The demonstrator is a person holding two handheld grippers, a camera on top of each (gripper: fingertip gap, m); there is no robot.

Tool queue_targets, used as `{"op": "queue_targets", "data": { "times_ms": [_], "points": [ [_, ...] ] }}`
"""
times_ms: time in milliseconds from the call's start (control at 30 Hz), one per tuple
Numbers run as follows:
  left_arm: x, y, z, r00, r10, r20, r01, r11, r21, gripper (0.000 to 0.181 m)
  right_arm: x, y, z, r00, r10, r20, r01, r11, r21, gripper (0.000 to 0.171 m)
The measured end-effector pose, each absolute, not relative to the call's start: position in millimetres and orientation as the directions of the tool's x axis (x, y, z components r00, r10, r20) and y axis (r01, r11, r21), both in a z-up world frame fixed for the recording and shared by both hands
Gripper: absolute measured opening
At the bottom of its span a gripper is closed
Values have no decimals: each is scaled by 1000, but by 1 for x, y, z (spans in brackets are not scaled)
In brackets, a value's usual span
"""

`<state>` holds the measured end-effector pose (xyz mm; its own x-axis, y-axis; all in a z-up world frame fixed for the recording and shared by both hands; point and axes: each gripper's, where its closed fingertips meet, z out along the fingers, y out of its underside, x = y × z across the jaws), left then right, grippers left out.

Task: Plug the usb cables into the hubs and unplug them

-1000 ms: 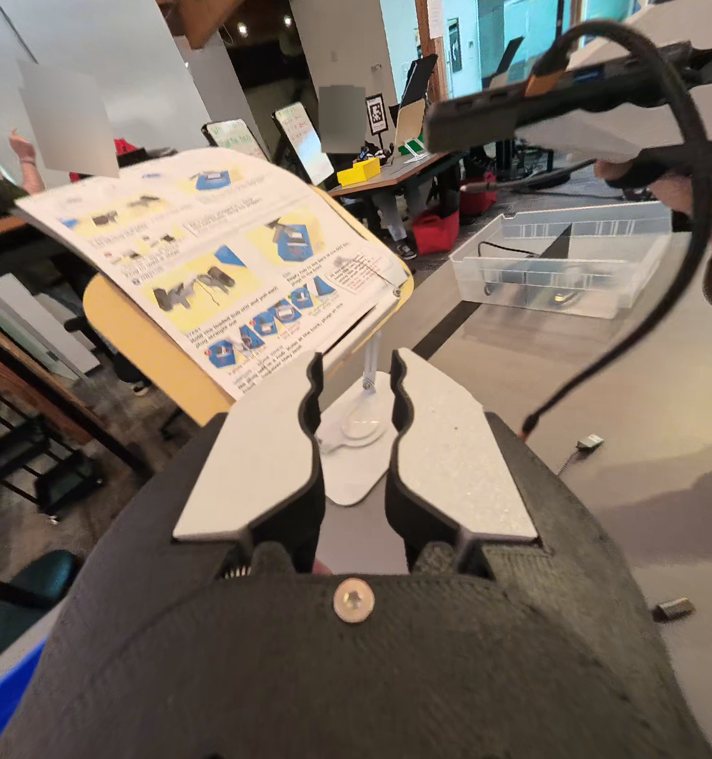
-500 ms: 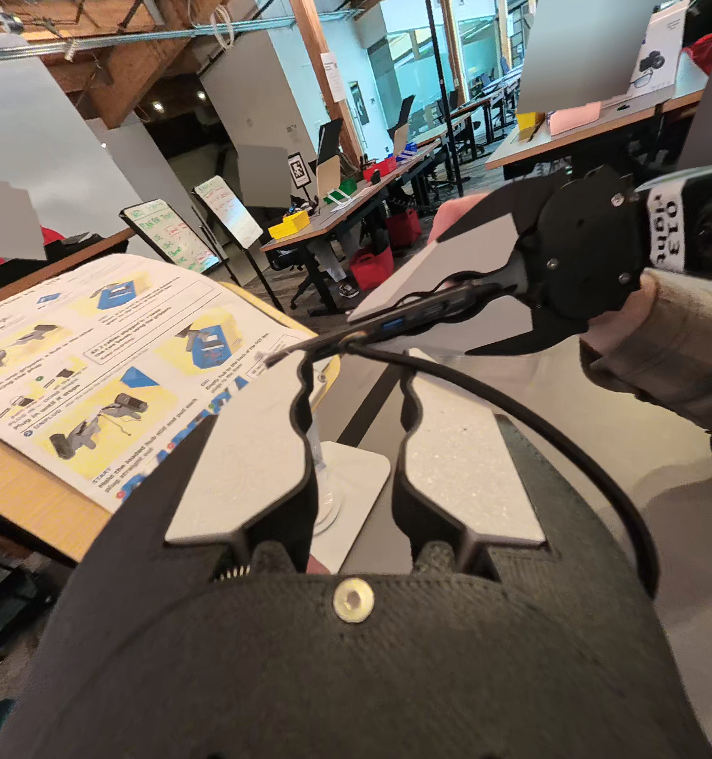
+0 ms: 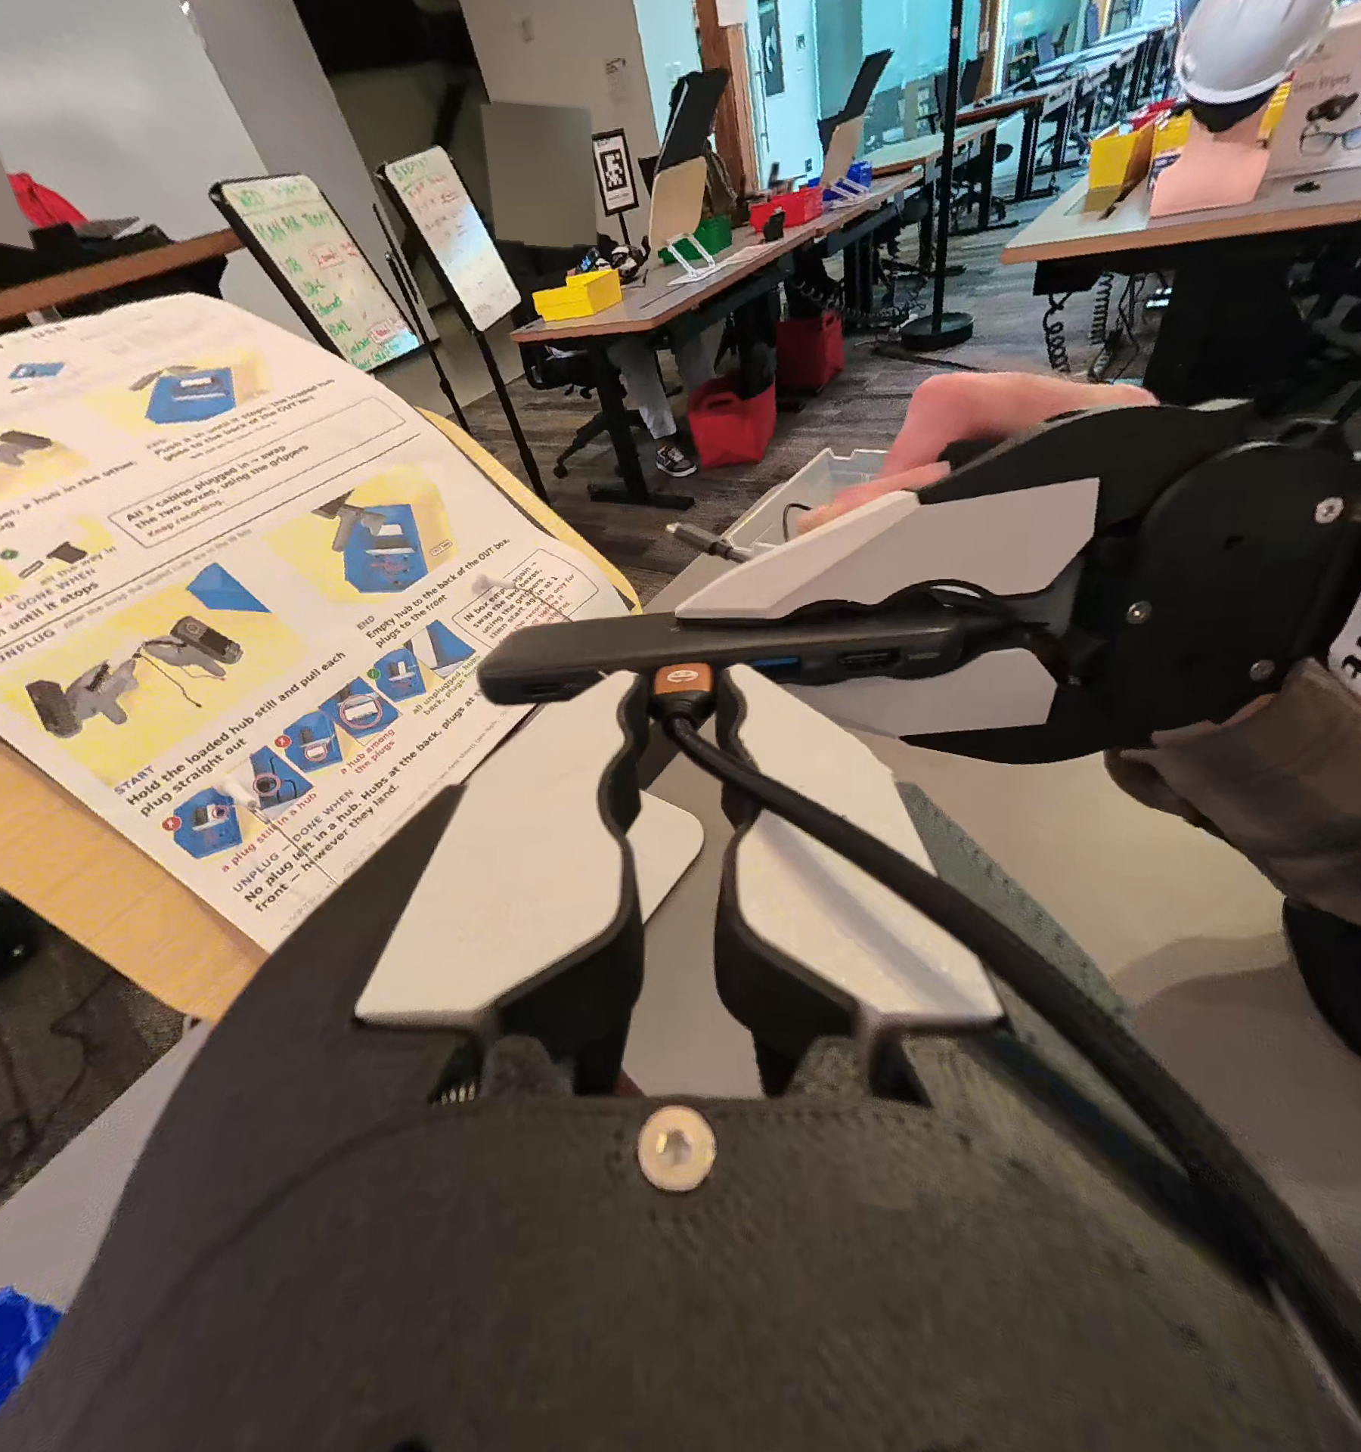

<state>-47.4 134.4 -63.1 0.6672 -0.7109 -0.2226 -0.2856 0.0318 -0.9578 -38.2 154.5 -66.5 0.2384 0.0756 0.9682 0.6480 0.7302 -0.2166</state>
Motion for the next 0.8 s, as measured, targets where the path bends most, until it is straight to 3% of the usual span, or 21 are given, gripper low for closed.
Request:
{"op": "queue_targets", "data": {
  "times_ms": [367,567,800],
  "points": [
    [-49,133,-63,732,-652,-200,-256,9,-967,15,-39,154,-65,257,83,963,632,740,-233,10],
    [-51,121,-55,566,-799,-204,-326,10,-945,15,-42,143,-58,266,75,961,621,749,-230,9],
    [-54,128,-61,715,-644,-273,-344,16,-939,16,-44,151,-63,278,107,955,625,734,-264,10]
  ]
}}
